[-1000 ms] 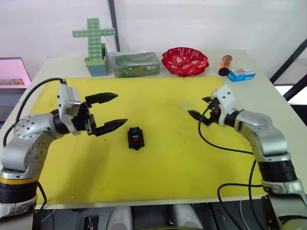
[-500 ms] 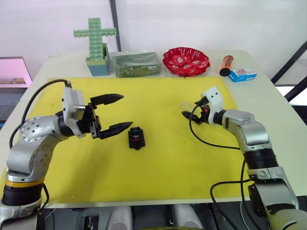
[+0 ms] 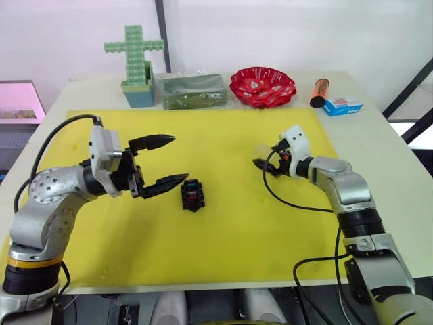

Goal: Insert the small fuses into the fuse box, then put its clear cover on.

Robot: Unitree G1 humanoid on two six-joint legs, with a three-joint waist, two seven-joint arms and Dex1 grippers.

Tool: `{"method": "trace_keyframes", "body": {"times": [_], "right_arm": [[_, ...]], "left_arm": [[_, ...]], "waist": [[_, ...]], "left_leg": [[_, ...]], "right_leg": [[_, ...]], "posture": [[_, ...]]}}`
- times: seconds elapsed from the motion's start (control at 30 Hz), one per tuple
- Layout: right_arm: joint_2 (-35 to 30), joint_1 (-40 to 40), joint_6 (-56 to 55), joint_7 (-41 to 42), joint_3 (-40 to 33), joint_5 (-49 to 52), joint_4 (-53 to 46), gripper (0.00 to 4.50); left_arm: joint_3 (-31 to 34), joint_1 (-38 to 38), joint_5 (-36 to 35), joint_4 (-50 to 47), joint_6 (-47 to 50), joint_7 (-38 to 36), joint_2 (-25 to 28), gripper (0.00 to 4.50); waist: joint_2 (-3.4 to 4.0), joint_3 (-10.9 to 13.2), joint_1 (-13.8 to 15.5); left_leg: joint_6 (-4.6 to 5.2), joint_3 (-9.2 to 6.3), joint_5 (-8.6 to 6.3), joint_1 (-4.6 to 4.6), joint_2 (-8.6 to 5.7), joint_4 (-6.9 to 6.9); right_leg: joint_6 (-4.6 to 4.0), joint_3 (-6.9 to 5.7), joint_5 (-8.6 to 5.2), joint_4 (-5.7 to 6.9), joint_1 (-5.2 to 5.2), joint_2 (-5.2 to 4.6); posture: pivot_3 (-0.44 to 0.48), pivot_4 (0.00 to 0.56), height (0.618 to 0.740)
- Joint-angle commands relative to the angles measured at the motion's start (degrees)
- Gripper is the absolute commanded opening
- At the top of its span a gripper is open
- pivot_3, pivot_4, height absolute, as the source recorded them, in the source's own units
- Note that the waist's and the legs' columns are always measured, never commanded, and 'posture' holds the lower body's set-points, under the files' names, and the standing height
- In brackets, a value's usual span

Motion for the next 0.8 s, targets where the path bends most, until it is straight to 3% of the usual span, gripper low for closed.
{"method": "trace_keyframes", "body": {"times": [0.03,0.2,0.37,0.53,0.8], "right_arm": [[-0.37,-1.42,-1.77,0.69,-0.93,-0.16,0.12,3.48],[-0.86,-1.91,-5.95,0.78,-0.23,-2.21,2.42,1.78],[-1.03,-1.99,-8.02,1.14,-1.03,-2.35,2.19,1.81],[-0.17,-1.51,-1.54,0.42,-2.67,1.20,-8.89,1.81],[-0.21,2.71,3.83,-1.03,-1.46,1.79,-22.43,1.81]], "left_arm": [[0.55,-0.91,-0.25,-0.43,-0.87,0.07,-0.11,4.50],[0.26,-1.00,0.30,-0.02,-0.96,0.46,-0.36,4.50],[0.42,1.11,0.51,-1.94,-0.64,1.38,-0.58,4.50],[-0.09,9.00,5.01,-5.65,-3.66,3.50,-1.28,4.50],[-5.03,22.98,14.90,-5.04,-9.62,10.22,-7.55,4.50]], "waist": [[0.00,0.00,-0.01],[0.00,0.00,-0.09],[0.00,0.00,-0.11],[0.03,0.02,-0.31],[0.03,0.00,0.14]], "left_leg": [[0.00,0.00,0.00,0.00,0.00,0.00],[0.00,0.00,0.00,0.00,0.00,0.00],[0.00,0.00,0.00,0.00,0.00,-0.01],[0.00,0.03,0.00,0.00,0.01,-0.04],[0.00,0.06,0.00,0.11,0.02,-0.05]], "right_leg": [[0.00,0.00,0.00,0.00,0.00,0.00],[0.00,0.00,0.00,0.00,0.00,0.00],[0.00,0.00,0.00,0.00,0.00,0.00],[0.01,0.03,0.01,0.02,-0.04,0.00],[-0.21,0.02,-0.11,0.00,0.05,-0.08]], "posture": [[0.000,0.150,0.740],[0.000,0.150,0.740],[0.000,0.150,0.740],[0.000,0.150,0.740],[0.000,0.150,0.740]]}}
